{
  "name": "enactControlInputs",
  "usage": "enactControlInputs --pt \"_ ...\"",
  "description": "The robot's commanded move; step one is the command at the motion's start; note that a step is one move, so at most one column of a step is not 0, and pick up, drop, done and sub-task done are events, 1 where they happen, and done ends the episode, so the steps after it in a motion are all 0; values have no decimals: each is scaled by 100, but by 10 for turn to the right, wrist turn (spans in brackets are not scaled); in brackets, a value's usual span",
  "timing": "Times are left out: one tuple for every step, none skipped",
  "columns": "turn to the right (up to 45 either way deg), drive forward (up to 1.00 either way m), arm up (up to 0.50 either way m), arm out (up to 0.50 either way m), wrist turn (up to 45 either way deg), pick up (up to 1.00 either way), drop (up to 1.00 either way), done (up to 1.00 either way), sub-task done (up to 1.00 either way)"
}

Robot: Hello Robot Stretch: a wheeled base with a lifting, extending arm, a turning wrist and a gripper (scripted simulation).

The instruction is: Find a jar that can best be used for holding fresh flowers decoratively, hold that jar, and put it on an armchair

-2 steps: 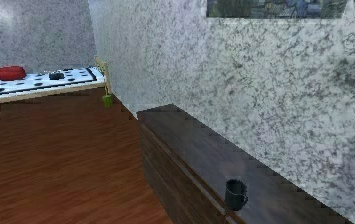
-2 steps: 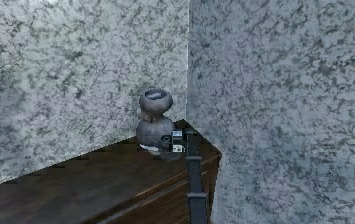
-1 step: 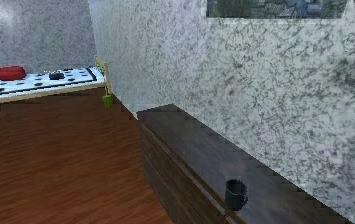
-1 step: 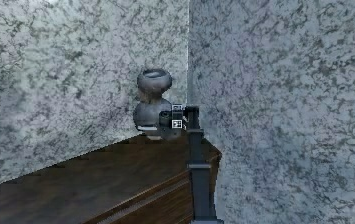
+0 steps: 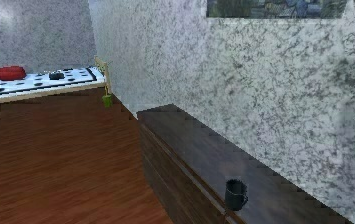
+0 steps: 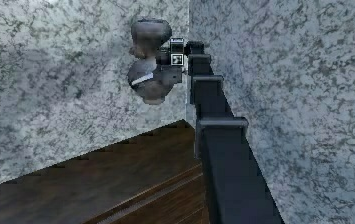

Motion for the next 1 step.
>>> enactControlInputs --pt "0 0 0 0 -450 0 0 0 0"
